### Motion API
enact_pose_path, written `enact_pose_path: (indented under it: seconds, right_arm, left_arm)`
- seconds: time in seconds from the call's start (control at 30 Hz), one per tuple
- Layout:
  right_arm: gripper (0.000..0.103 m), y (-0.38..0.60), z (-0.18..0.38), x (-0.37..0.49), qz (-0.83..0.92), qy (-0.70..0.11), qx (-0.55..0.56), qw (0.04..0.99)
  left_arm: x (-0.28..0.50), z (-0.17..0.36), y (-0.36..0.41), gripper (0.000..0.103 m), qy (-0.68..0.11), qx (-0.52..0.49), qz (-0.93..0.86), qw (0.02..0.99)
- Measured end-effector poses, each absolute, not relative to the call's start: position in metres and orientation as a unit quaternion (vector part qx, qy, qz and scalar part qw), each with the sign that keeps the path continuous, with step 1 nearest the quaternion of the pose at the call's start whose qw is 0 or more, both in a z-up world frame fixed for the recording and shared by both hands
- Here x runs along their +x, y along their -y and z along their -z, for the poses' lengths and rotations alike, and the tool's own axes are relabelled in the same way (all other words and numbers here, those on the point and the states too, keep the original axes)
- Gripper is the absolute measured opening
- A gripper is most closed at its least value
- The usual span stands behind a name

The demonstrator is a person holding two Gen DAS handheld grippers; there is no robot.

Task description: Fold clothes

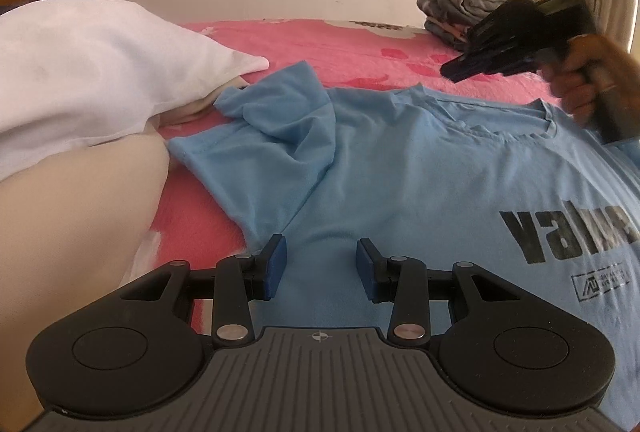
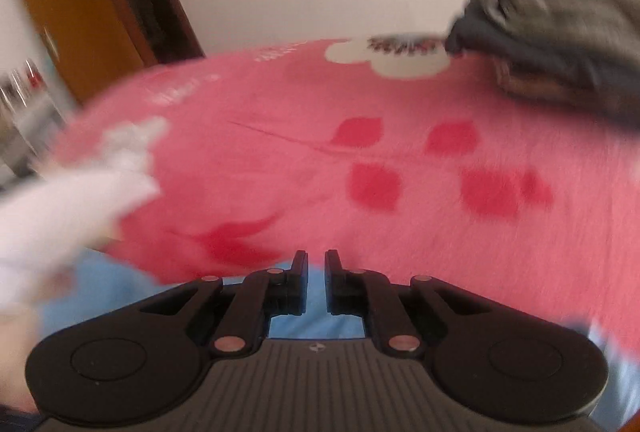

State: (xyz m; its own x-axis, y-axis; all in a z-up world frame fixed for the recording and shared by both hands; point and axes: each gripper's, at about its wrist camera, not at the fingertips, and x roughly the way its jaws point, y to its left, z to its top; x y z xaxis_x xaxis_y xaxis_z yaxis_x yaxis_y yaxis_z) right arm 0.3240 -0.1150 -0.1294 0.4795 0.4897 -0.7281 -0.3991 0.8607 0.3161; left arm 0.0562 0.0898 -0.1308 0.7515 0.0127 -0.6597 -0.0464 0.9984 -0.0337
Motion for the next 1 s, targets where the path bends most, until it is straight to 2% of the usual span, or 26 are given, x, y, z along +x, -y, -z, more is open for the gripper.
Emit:
enact_pose_path:
  seconds: [0.17,0.43,0.57,0.63,0.67,0.7,1.0]
  right_arm:
    - [0.019,0.139,0.126,0.320,-0.295,-0.480,0.144,0.813]
    - [0.027,0.127,0.145,0.329,-0.308,-0.518,0.182,0.777]
    - [0.029,0.119,0.144,0.327,-0.314,-0.519,0.161,0.779]
    - [0.018,0.115,0.142,0.324,-0.312,-0.505,0.146,0.791]
    - [0.005,0.114,0.142,0.323,-0.310,-0.499,0.141,0.797]
    - [0.000,0.113,0.141,0.323,-0.308,-0.492,0.136,0.803]
    - [0.000,0.105,0.141,0.325,-0.292,-0.461,0.118,0.830]
  left_arm:
    - [0.058,0.132,-0.089,0.039,-0.352,-0.027,-0.018,0.935]
    - [0.056,0.130,-0.090,0.040,-0.354,-0.028,-0.018,0.935]
    - [0.055,0.130,-0.089,0.040,-0.354,-0.028,-0.019,0.935]
    - [0.054,0.130,-0.089,0.040,-0.353,-0.029,-0.019,0.935]
    - [0.054,0.130,-0.088,0.040,-0.353,-0.028,-0.019,0.935]
    - [0.053,0.130,-0.088,0.040,-0.353,-0.027,-0.019,0.935]
    - [0.051,0.130,-0.088,0.040,-0.353,-0.021,-0.019,0.935]
